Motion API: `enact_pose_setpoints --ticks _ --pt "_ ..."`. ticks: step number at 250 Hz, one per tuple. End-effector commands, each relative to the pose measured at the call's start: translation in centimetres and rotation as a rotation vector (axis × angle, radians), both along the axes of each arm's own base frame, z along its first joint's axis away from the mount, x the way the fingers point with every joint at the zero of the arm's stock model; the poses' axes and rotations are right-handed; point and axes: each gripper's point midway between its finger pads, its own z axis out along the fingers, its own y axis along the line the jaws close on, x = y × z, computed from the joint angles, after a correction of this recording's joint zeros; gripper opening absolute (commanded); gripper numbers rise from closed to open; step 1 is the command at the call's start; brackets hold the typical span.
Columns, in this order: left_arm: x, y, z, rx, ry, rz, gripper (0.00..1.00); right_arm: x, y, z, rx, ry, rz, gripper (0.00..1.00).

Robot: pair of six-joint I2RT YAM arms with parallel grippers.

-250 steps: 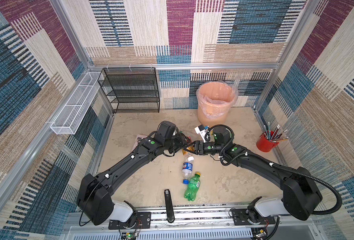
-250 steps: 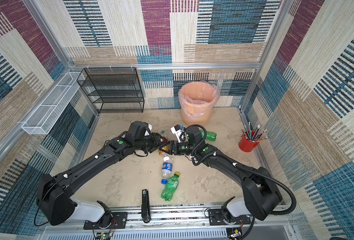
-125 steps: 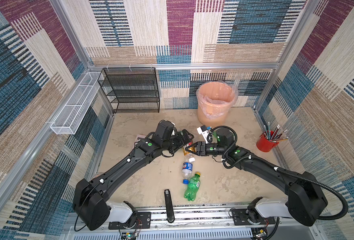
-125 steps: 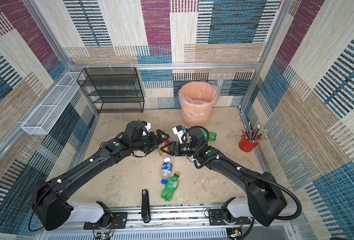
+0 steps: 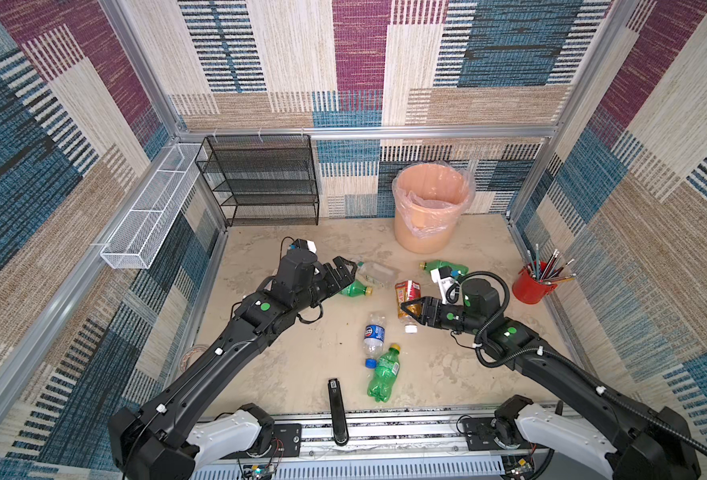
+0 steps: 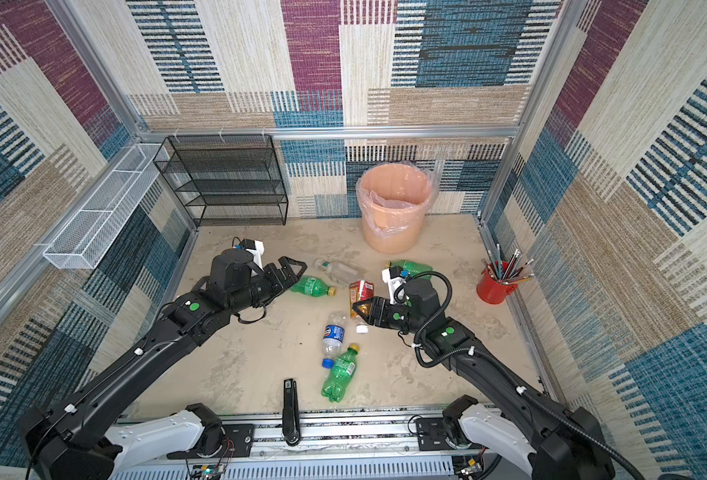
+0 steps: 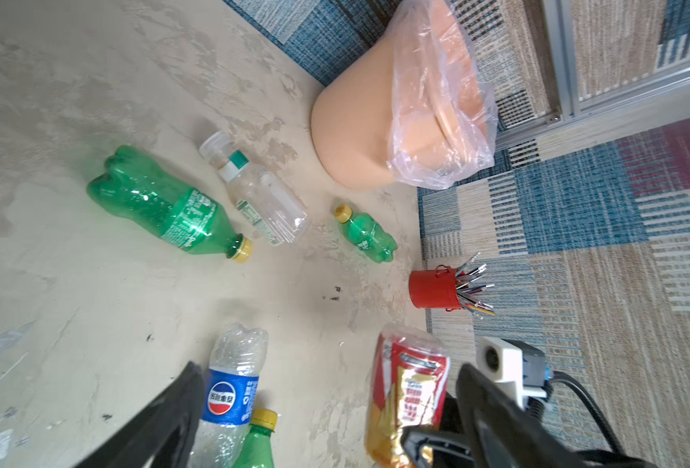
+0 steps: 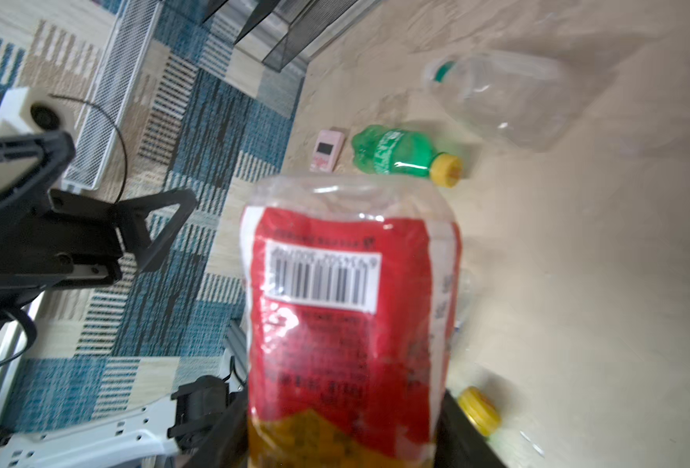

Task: Throw the plastic bottles in the bin
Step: 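Carry the red-gold bottle over the bin with the right gripper and release it, then move the right gripper back down toward the small green Sprite bottle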

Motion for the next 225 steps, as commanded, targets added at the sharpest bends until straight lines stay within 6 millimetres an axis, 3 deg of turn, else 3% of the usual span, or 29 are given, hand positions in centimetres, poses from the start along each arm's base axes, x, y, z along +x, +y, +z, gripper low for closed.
enact_pose_setpoints --ticks 1,32,68,104,135,163,176,191,207,210,225 --pt "-0.8 0.9 -1.7 0.048 0.039 -0.006 0.96 1.1 -4.4 -1.7 -0.12 0.022 -0.219 0.52" --pt "-1.8 1.3 -3.7 0.062 0.086 -0.014 0.95 1.4 -7.4 -0.4 -0.145 -0.047 -0.357 0.53" --pt "-2.8 1.2 -5.6 0.04 0.143 -0.022 0.94 2.0 -9.2 4.3 -0.107 -0.222 -0.456 0.54" --pt "-3.1 1.3 -5.8 0.031 0.155 -0.02 0.94 4.1 -10.7 9.4 -0.104 -0.361 -0.551 0.54" --pt "-2.9 1.2 -5.0 0.034 0.132 -0.029 0.94 9.2 -10.7 15.5 -0.102 -0.482 -0.574 0.55" --pt "-2.8 1.2 -4.2 0.04 0.116 -0.035 0.94 16.0 -10.4 23.6 -0.105 -0.613 -0.575 0.57" --pt "-2.8 1.3 -4.0 0.04 0.111 -0.034 0.94 19.0 -10.5 27.3 -0.111 -0.642 -0.596 0.67" --pt "-2.9 1.4 -3.9 0.039 0.106 -0.031 0.94 22.1 -10.7 29.8 -0.119 -0.624 -0.602 0.84" --pt "-2.9 1.5 -3.7 0.038 0.103 -0.024 0.93 23.7 -10.7 31.9 -0.152 -0.607 -0.601 0.98" --pt "-2.9 1.6 -3.7 0.037 0.101 -0.023 0.93 23.9 -10.6 31.6 -0.163 -0.592 -0.595 1.0" --pt "-3.1 1.8 -3.5 0.036 0.094 -0.017 0.93 23.1 -10.3 33.6 -0.158 -0.615 -0.571 0.99"
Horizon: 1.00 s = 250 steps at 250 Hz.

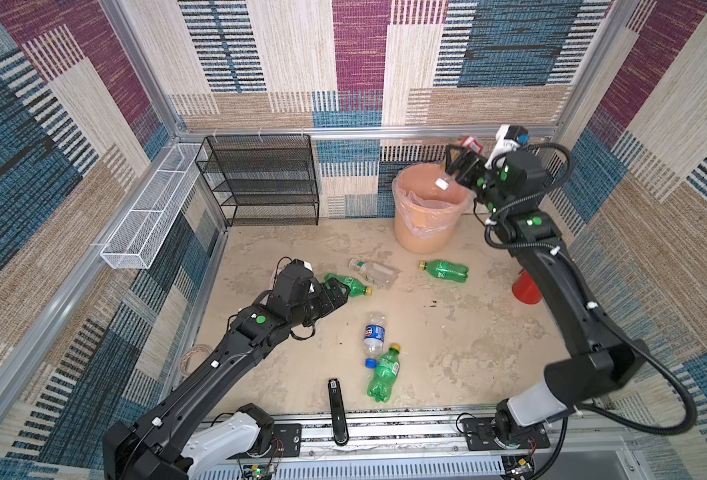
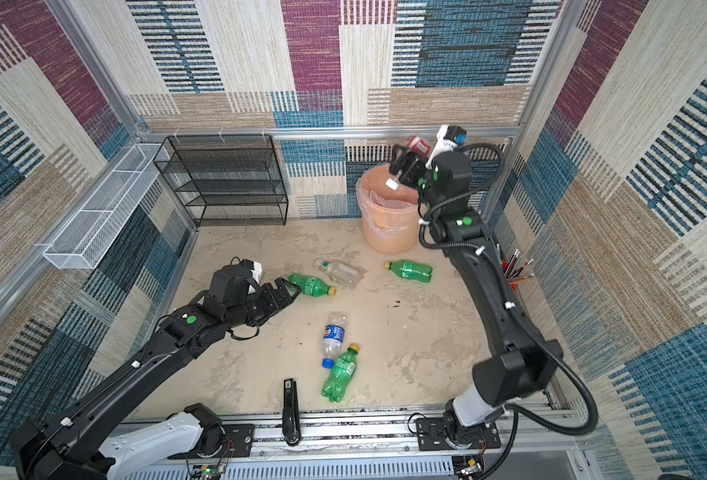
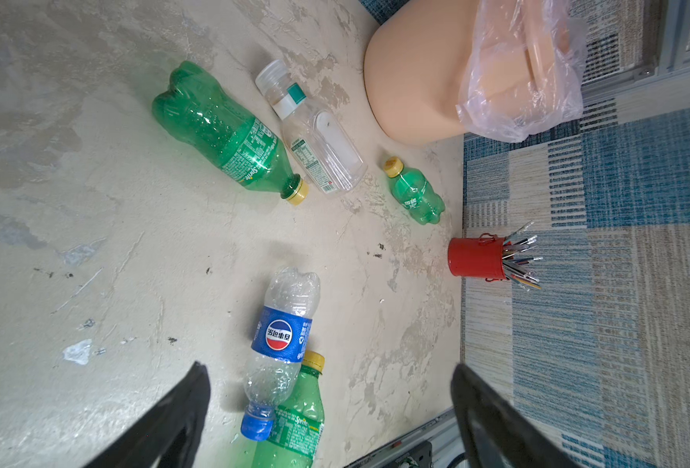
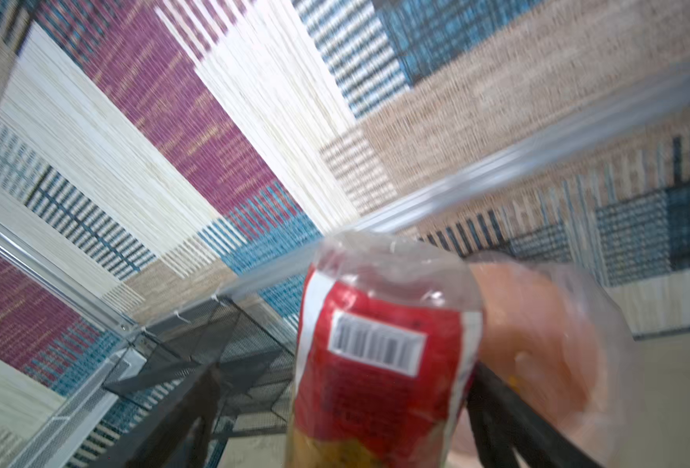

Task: Throw the plastic bottles in the bin
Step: 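Move the right gripper back down toward the small green Sprite bottle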

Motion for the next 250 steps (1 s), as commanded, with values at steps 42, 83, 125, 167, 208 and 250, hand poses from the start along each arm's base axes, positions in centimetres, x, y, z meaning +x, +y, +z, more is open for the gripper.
enact_pose_setpoints --ticks 42,83,125,167,208,250 --pt "-0.6 1.4 0.6 0.013 -0.038 0.031 0.93 -7.5 -1.3 3.2 -0.018 -0.011 0.019 0.99" --pt "-0.7 1.6 -0.2 0.02 -0.018 0.02 0.93 -12.0 -2.0 -7.6 0.002 0.241 0.038 0.96" --pt "-0.5 1.0 -1.9 0.038 0.041 -0.018 0.92 -17.7 -0.9 -24.9 0.111 0.638 0.121 0.86" --pt "-0.8 0.4 -3.6 0.063 0.1 -0.058 0.91 -22.7 0.1 -35.6 0.217 0.904 0.164 0.81" --pt "-1.5 0.6 -4.5 0.086 0.14 -0.082 0.91 -25.1 0.6 -40.0 0.227 1.044 0.182 0.8" --pt "-3.2 1.4 -5.4 0.116 0.16 -0.113 0.9 -25.7 1.0 -40.2 0.244 1.062 0.178 0.78"
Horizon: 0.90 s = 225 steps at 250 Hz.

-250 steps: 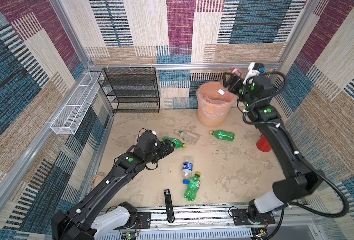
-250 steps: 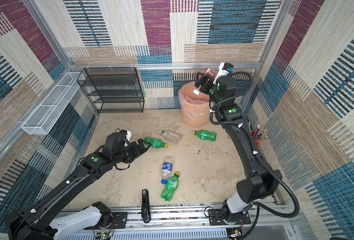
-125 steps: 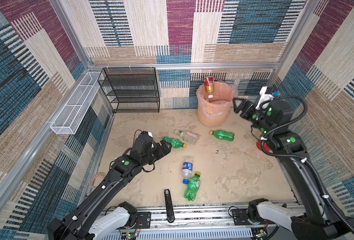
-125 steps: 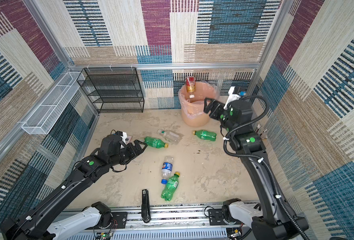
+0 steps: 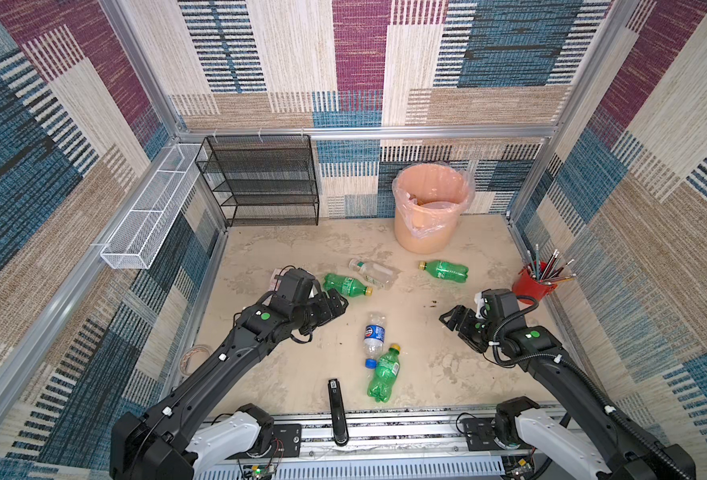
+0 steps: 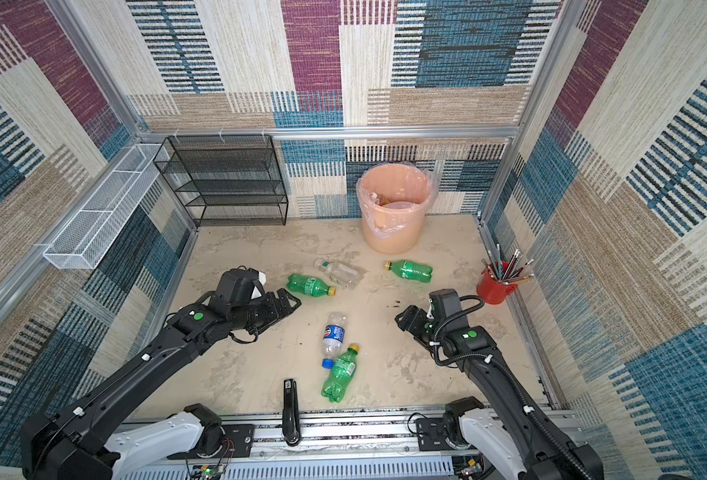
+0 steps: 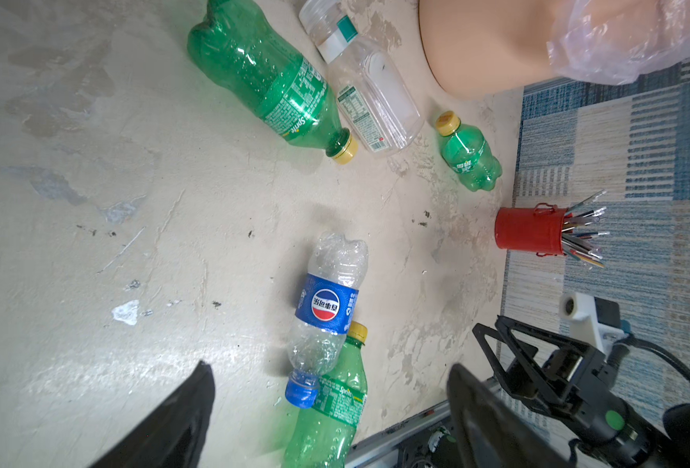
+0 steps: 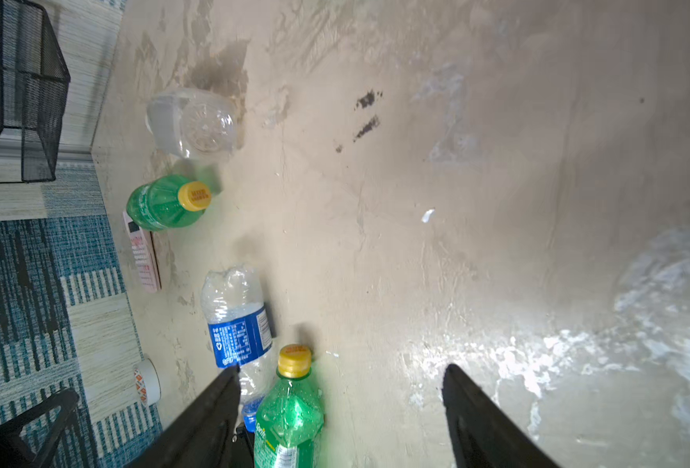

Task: Throw the plastic bottles in the bin
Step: 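Move the right gripper back down toward the small green Sprite bottle, then grasp the small green Sprite bottle with the right gripper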

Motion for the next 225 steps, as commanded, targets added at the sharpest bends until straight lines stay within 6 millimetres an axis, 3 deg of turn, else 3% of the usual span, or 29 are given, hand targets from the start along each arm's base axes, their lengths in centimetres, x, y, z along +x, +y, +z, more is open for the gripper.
enact_pose_setpoints --ticks 1,64,105,183,225 --pt "-1.6 0.7 -1.0 0.038 0.024 -0.047 0.91 -0.3 0.6 0.4 0.041 0.011 -0.015 0.78" --pt "-4.6 2.6 -2.4 0.062 0.029 -0.048 0.9 -1.1 1.5 0.3 0.059 0.034 -0.021 0.75" --pt "-5.7 3.7 -3.3 0.082 0.063 -0.025 0.88 -2.3 4.1 -0.9 0.094 0.086 0.05 0.73" --pt "-5.7 2.4 -3.2 0.079 0.144 -0.074 0.83 -3.1 8.4 -1.3 0.105 0.123 0.247 0.71" --pt "-5.5 2.8 -3.2 0.073 0.146 -0.031 0.83 -4.7 10.9 -1.0 0.118 0.212 0.328 0.73"
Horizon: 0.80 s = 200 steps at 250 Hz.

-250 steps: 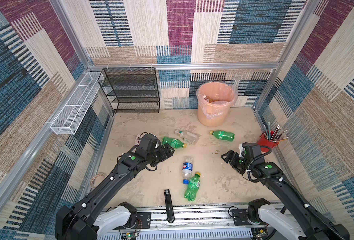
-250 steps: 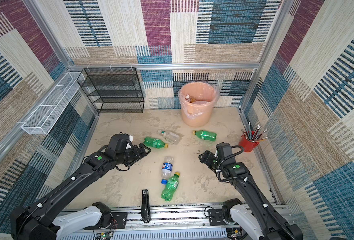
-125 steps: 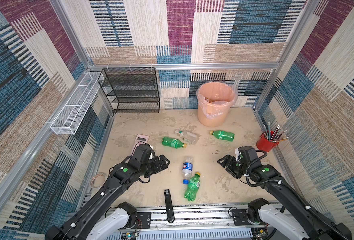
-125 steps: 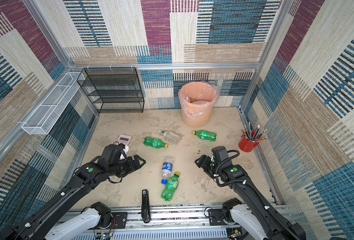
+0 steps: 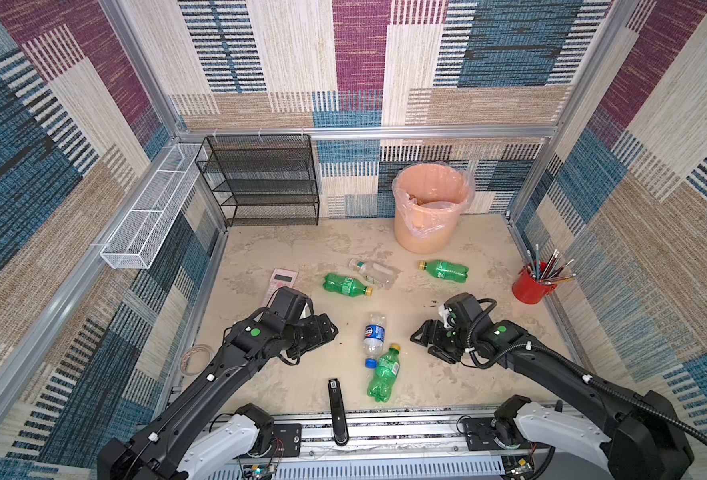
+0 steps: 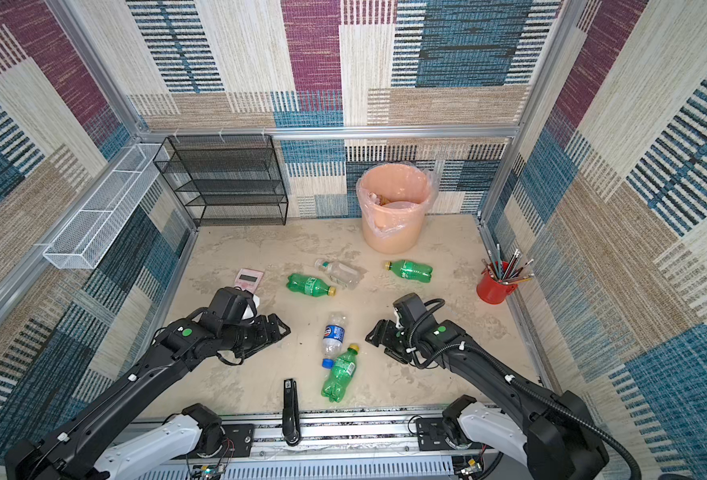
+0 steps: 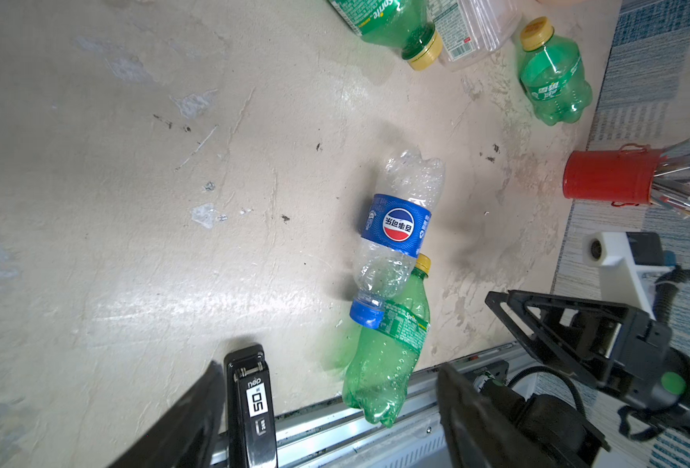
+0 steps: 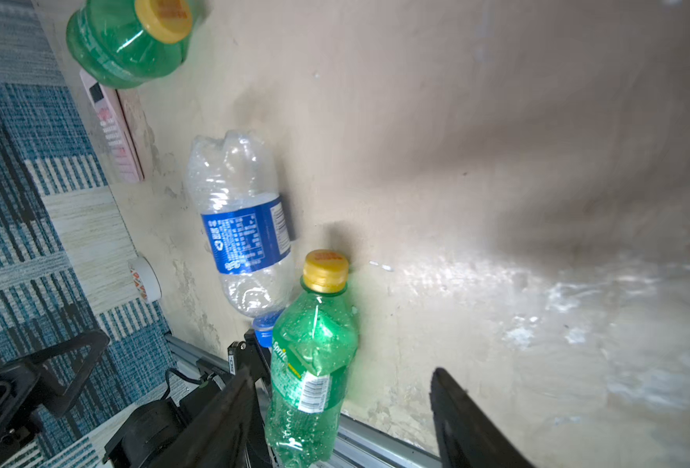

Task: Throw the plastic bottles in the bin
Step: 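Grasp the small green Sprite bottle with the right gripper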

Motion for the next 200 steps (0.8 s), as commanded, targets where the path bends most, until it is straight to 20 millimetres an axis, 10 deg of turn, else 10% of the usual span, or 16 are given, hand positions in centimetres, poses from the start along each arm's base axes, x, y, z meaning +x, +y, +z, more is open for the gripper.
enact_pose_setpoints --ticks 1,200 --pt "-0.3 0.2 0.1 -0.004 0.016 0.016 0.83 -0.9 2.0 0.9 0.037 0.037 0.059 0.73" --pt "-2.7 -0.2 0.2 -0.052 0.015 -0.084 0.83 -5.0 7.8 -3.6 0.02 0.245 -0.021 0.83"
